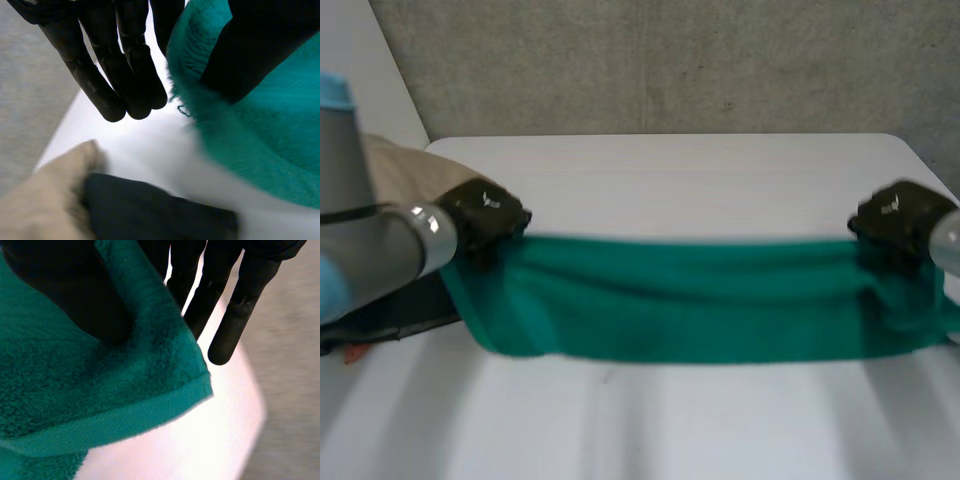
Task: Fold the laundry.
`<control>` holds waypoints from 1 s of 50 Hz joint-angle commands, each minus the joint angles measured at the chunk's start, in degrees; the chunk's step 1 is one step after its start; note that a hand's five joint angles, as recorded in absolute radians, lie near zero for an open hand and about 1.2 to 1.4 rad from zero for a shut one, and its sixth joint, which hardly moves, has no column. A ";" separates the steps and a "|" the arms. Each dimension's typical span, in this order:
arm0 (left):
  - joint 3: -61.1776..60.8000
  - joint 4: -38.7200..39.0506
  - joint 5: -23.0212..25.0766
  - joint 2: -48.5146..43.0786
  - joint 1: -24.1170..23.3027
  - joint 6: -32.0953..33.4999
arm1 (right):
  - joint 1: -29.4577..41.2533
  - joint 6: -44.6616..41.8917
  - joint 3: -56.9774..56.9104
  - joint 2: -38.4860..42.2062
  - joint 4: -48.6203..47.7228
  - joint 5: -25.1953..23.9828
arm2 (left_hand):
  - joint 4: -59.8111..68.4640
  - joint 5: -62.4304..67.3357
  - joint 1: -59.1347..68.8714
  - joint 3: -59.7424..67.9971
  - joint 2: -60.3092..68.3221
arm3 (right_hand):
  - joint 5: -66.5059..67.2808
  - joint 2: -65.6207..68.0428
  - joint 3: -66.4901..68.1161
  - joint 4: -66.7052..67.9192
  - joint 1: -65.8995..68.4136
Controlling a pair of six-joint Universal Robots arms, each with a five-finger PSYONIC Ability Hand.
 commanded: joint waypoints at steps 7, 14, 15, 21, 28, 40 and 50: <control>47.01 18.20 -7.52 -7.55 -0.61 -13.49 | 5.19 27.40 -34.64 8.90 -39.47 10.71 | 11.32 12.83 12.98 11.75 11.32 | 11.80 12.53 11.89 11.31 16.01; 43.07 26.94 -5.42 -5.17 -0.61 -20.56 | 5.28 33.51 -30.34 7.22 -53.51 9.83 | 11.32 12.83 12.98 11.75 11.32 | 11.80 12.53 11.89 11.31 16.01; 41.32 26.94 -4.98 -5.00 -0.52 -20.47 | 5.19 33.60 -29.64 7.31 -53.08 9.22 | 11.32 12.83 12.98 11.75 11.32 | 11.80 12.53 11.89 11.31 16.01; 33.40 27.65 -5.16 -4.91 0.53 -19.77 | 5.63 33.33 -26.92 8.80 -49.83 7.37 | 11.32 12.83 12.98 11.75 11.32 | 11.80 12.53 11.89 11.31 16.01; 19.00 27.38 -5.33 -5.70 0.45 -19.77 | 6.07 32.81 -19.80 10.74 -42.18 3.86 | 11.32 12.83 12.98 11.75 11.32 | 11.80 12.53 11.89 11.31 16.01; -3.69 28.61 -2.17 -10.97 0.01 -14.24 | 4.75 26.22 2.70 11.62 -34.62 0.69 | 11.32 12.83 12.98 11.75 11.32 | 11.80 12.53 11.89 11.31 16.01; -18.00 16.26 -2.87 1.49 -1.75 -5.81 | -2.52 5.69 14.91 -0.92 -12.00 2.79 | 11.32 12.83 12.98 11.75 11.32 | 11.80 12.53 11.89 11.31 16.01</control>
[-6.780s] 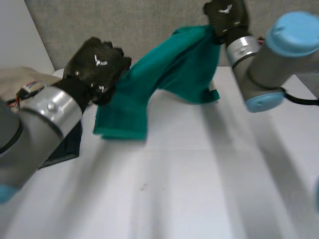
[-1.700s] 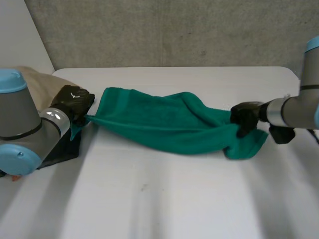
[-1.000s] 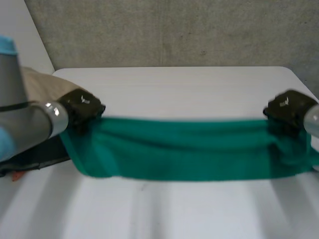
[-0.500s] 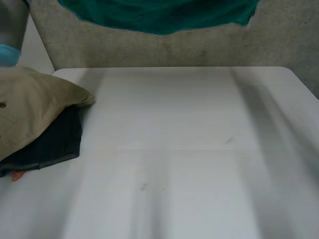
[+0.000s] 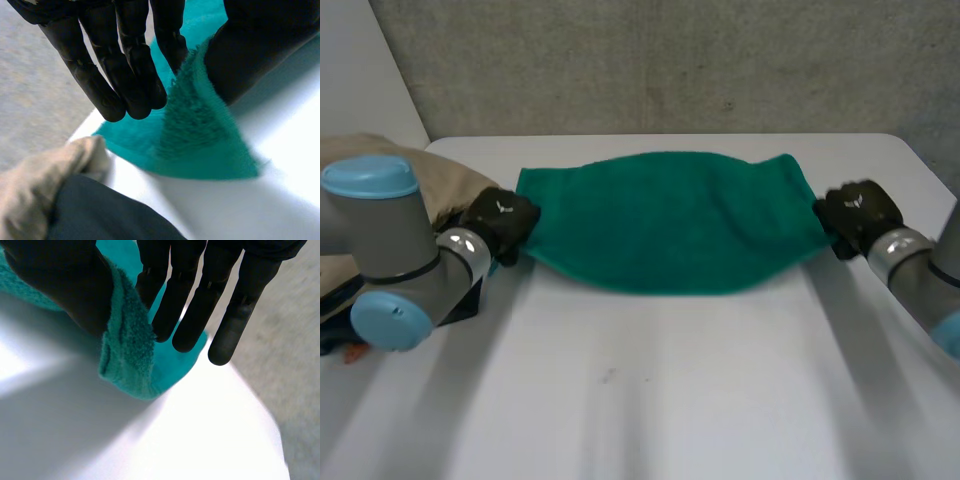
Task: Fold the laundry.
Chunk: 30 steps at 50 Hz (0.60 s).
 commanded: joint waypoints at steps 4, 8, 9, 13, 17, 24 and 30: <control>-13.75 -23.04 -1.47 13.85 -2.13 10.10 | -10.04 -23.22 11.11 -15.23 31.81 4.16 | 11.32 12.09 13.00 11.62 11.19 | 11.24 12.54 11.67 11.25 15.76; -16.04 -33.95 -1.21 15.52 -2.40 14.15 | -12.33 -31.05 13.14 -17.18 37.73 2.41 | 11.32 12.09 13.00 11.62 11.19 | 11.24 12.54 11.67 11.25 15.76; -15.86 -35.10 -0.95 15.52 -2.58 14.76 | -12.25 -31.84 13.23 -17.18 37.03 1.70 | 11.32 12.09 13.00 11.62 11.19 | 11.24 12.54 11.67 11.25 15.76; -11.92 -32.92 -0.15 14.47 -3.28 15.47 | -10.93 -29.49 11.83 -14.99 31.32 -0.15 | 11.32 12.09 13.00 11.62 11.19 | 11.24 12.54 11.67 11.25 15.76; -4.28 -28.17 -1.47 9.91 -3.37 14.07 | -9.00 -23.52 7.52 -10.24 26.14 0.47 | 11.32 12.09 13.00 11.62 11.19 | 11.24 12.54 11.67 11.25 15.76; 13.30 -24.21 -2.97 0.07 -4.16 10.29 | -7.59 -13.93 -2.23 -1.72 19.28 2.57 | 11.32 12.09 13.00 11.62 11.19 | 11.24 12.54 11.67 11.25 15.76; 25.52 -23.42 -2.53 -8.37 -5.91 8.35 | -6.71 -10.76 -9.09 3.56 16.55 5.91 | 11.32 12.09 13.00 11.62 11.19 | 11.24 12.54 11.67 11.25 15.76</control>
